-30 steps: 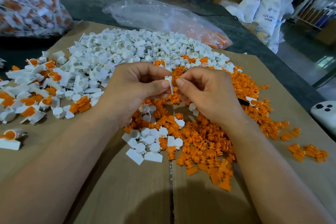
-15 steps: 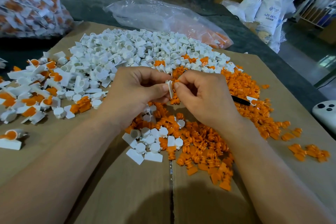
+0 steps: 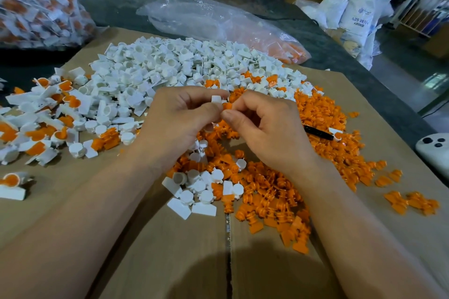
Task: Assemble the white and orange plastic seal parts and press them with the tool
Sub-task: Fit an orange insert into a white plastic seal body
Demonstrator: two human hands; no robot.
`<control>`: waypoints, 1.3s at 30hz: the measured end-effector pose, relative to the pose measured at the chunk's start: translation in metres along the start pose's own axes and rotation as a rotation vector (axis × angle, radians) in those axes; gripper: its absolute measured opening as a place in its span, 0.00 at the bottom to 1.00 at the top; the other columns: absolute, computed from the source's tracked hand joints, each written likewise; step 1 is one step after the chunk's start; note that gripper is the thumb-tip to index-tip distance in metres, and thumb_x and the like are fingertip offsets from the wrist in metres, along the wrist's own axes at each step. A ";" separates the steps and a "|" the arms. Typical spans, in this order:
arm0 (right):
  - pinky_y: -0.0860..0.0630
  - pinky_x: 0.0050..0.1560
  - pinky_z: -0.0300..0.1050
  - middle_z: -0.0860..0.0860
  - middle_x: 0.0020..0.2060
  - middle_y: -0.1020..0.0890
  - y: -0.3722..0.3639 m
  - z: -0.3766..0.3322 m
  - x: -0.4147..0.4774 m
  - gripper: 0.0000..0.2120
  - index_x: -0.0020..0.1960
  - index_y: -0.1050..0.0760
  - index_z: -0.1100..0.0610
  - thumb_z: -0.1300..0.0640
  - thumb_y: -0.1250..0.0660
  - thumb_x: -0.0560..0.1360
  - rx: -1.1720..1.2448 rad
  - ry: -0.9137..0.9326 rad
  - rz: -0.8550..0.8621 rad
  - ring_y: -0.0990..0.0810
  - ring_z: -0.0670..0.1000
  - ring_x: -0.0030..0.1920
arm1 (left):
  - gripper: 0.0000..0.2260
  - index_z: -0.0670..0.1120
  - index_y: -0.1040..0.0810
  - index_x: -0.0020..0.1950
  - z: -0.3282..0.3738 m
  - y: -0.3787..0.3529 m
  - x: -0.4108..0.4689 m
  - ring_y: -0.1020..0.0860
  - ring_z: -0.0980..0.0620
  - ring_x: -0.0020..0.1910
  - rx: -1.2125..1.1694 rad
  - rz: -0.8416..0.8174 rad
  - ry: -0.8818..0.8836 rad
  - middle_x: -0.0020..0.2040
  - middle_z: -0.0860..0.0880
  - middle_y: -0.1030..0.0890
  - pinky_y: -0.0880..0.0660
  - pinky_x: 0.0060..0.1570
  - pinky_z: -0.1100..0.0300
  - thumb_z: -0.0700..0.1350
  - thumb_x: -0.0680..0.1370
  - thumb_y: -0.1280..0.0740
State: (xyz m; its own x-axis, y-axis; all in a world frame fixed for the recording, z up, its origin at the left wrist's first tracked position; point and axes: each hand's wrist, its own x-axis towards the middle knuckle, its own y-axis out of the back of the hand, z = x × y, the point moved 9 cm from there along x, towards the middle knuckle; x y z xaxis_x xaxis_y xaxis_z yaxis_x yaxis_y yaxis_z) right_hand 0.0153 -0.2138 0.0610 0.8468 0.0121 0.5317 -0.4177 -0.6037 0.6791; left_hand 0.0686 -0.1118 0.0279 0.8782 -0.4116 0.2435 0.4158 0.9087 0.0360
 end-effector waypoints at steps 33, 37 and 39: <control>0.23 0.43 0.38 0.49 0.40 0.21 0.011 -0.009 0.000 0.17 0.55 0.26 0.52 0.61 0.27 0.67 0.146 0.125 0.093 0.21 0.46 0.41 | 0.09 0.40 0.19 0.34 -0.015 0.000 0.001 0.21 0.52 0.27 -0.309 0.016 0.262 0.28 0.46 0.20 0.25 0.28 0.66 0.29 0.70 0.33; 0.22 0.44 0.38 0.45 0.41 0.22 0.011 -0.007 0.000 0.19 0.56 0.27 0.52 0.61 0.28 0.68 0.180 0.101 0.067 0.21 0.46 0.42 | 0.08 0.40 0.19 0.34 -0.017 -0.001 0.001 0.22 0.53 0.26 -0.326 -0.006 0.303 0.27 0.46 0.20 0.25 0.27 0.66 0.29 0.69 0.33; 0.23 0.45 0.37 0.42 0.42 0.22 0.010 -0.004 0.001 0.19 0.56 0.28 0.50 0.62 0.29 0.68 0.191 0.073 0.043 0.21 0.46 0.43 | 0.09 0.41 0.18 0.32 -0.018 0.001 0.000 0.22 0.53 0.25 -0.328 -0.002 0.320 0.28 0.46 0.20 0.25 0.26 0.66 0.30 0.69 0.33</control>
State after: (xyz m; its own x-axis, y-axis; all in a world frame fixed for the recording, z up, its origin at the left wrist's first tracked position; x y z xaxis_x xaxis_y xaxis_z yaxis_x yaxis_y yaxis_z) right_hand 0.0108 -0.2171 0.0706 0.8008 0.0370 0.5978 -0.3766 -0.7451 0.5505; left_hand 0.0735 -0.1127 0.0102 0.8847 -0.4610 -0.0694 0.4252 0.8589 -0.2856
